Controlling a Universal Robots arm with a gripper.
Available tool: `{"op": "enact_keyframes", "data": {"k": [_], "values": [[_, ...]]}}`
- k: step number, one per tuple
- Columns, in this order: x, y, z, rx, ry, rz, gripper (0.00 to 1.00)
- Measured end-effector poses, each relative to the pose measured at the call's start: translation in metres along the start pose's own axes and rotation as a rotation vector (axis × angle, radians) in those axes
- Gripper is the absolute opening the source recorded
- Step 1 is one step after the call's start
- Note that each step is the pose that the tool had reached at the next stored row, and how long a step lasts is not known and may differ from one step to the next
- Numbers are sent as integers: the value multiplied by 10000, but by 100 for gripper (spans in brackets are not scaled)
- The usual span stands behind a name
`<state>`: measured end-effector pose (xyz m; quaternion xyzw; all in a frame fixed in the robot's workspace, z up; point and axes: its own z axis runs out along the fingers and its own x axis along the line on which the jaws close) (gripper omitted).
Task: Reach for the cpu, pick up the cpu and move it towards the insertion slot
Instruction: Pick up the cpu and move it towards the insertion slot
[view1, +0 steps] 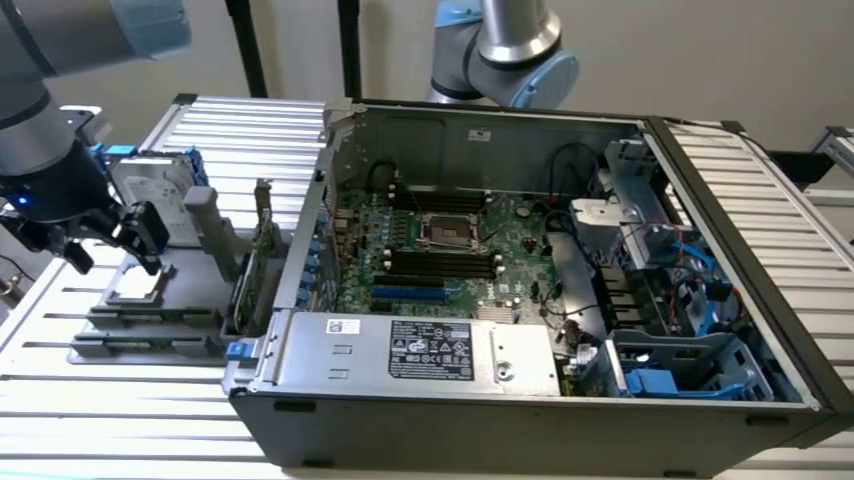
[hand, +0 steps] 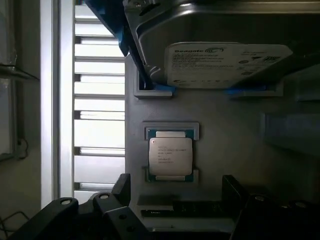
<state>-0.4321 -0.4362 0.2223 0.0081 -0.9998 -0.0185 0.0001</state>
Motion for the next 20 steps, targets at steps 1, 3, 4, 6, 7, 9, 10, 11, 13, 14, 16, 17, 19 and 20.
{"op": "enact_keyframes", "data": {"k": [1, 3, 4, 6, 7, 9, 10, 11, 13, 14, 16, 17, 19, 20], "values": [[0, 1, 18, 1, 2, -1, 82], [1, 6, 55, 2, 2, -1, 82], [1, 9, 73, 2, 2, 0, 82], [1, 20, 109, 1, 1, 0, 82], [1, 29, 128, 2, 3, 0, 82], [0, 53, 165, -2, 2, 0, 82], [1, 65, 184, -2, 2, -1, 82], [3, 73, 197, -2, 2, 0, 82], [6, 75, 215, -2, 1, -2, 82], [9, 76, 228, -3, 0, -1, 82], [14, 79, 259, -3, -7, -1, 82], [17, 84, 274, -3, -10, 0, 82], [17, 104, 289, -1, -8, -1, 82], [17, 112, 293, -1, -9, 0, 82]]}}
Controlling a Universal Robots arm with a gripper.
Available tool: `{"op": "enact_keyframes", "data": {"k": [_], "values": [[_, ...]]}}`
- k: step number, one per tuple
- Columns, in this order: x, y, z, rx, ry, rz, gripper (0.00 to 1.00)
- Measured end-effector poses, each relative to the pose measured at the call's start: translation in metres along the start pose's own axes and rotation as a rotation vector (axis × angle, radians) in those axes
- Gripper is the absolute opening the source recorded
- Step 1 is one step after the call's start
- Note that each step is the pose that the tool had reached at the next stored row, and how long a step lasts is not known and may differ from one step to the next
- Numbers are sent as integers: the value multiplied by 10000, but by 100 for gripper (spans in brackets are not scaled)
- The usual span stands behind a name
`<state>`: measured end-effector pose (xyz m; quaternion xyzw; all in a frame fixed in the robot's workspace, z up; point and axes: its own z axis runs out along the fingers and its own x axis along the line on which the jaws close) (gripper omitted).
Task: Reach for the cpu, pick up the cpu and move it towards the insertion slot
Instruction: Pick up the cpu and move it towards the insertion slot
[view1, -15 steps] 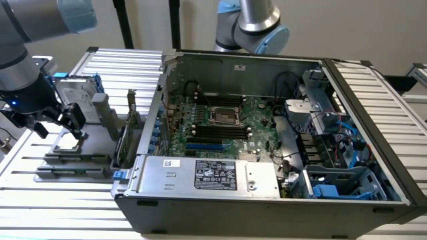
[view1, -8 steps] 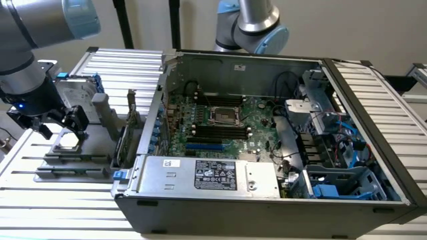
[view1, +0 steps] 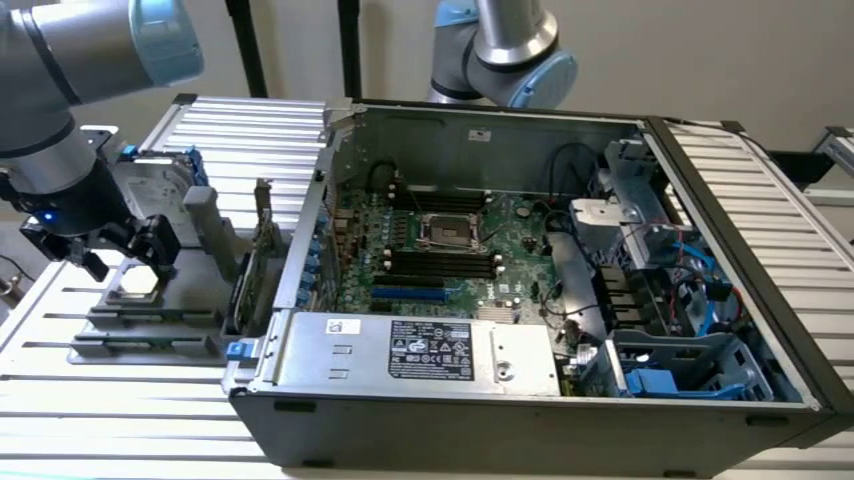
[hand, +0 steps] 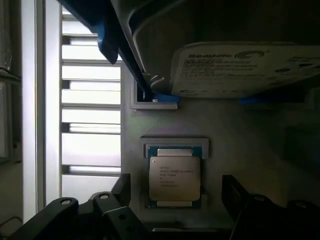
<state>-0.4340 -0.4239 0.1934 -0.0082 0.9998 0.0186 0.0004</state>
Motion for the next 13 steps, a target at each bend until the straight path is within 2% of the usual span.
{"op": "enact_keyframes", "data": {"k": [13], "values": [[-8, 9, 48, -2, -2, 0, 82]]}}
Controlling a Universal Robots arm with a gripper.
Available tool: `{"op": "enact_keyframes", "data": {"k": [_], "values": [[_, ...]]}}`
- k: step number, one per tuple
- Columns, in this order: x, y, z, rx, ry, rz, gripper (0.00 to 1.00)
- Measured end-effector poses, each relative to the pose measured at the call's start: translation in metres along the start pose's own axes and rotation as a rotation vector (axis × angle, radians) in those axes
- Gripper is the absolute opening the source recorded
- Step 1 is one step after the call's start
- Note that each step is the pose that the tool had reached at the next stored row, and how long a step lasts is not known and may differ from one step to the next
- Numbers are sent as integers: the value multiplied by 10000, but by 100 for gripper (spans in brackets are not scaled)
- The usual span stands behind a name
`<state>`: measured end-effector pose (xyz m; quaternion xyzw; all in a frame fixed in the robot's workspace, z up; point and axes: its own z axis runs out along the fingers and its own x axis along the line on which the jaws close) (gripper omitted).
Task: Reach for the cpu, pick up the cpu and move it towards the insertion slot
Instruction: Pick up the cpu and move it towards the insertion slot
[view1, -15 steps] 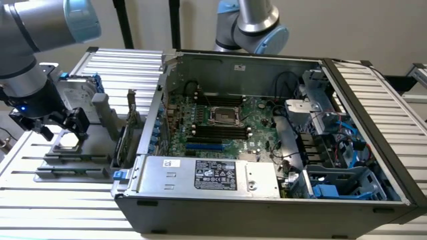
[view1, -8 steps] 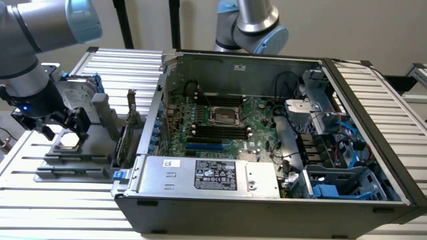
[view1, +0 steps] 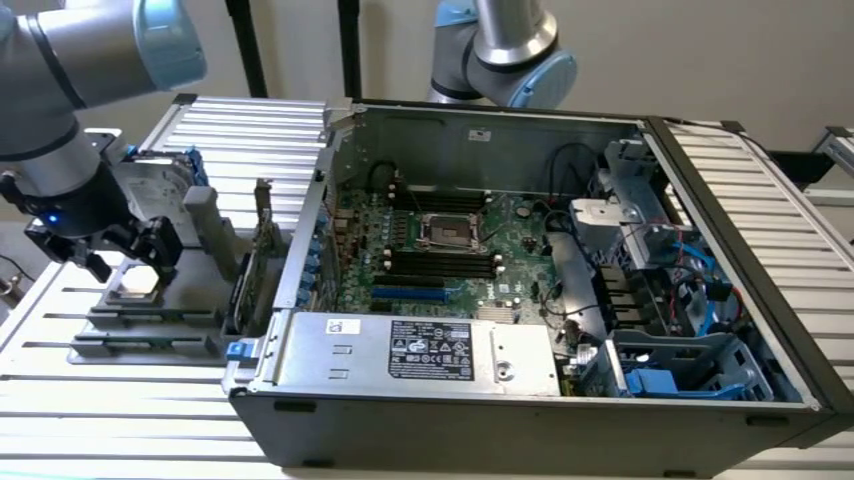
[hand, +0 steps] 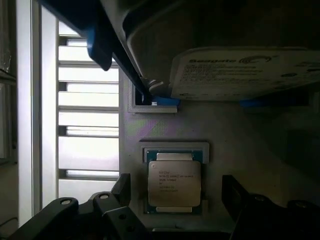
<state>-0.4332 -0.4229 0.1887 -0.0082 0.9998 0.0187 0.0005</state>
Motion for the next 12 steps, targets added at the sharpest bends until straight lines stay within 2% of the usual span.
{"op": "enact_keyframes", "data": {"k": [4, 5, 6, 9, 12], "values": [[-2, -1, 3, 2, 3, 0, 80], [-2, -1, 3, 2, 3, 0, 74], [-2, -1, 3, 1, 5, 0, 74], [-2, -1, 3, 2, 15, 1, 56], [-2, -1, 3, 1, 23, 0, 53]]}}
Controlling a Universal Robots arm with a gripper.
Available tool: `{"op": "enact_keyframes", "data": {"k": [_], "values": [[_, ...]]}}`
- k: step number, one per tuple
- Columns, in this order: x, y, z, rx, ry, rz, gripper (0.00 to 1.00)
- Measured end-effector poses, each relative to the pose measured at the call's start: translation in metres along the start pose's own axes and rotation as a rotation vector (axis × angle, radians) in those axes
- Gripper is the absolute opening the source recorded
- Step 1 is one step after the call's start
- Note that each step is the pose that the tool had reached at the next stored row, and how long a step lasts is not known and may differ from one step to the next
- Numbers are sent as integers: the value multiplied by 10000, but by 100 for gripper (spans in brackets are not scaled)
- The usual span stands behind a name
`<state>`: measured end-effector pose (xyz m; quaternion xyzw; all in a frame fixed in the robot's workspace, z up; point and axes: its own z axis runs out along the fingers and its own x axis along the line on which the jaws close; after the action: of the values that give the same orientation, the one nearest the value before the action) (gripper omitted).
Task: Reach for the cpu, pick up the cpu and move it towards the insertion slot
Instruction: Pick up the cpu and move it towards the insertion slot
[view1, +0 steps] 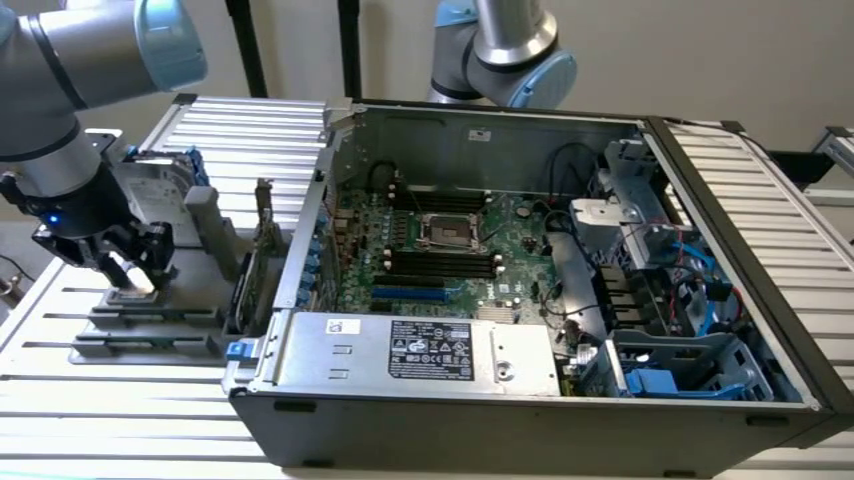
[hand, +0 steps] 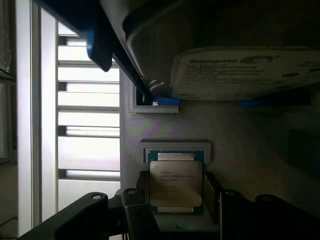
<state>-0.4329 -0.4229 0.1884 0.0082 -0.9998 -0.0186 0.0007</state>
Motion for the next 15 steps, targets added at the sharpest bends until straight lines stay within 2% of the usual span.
{"op": "enact_keyframes", "data": {"k": [10, 12, 13, 15], "values": [[0, 0, 2, -2, 2, 0, 53], [0, 0, 2, -2, 2, 1, 55], [0, 0, 2, -2, 3, 0, 61], [0, 0, 2, 0, 6, 1, 61]]}}
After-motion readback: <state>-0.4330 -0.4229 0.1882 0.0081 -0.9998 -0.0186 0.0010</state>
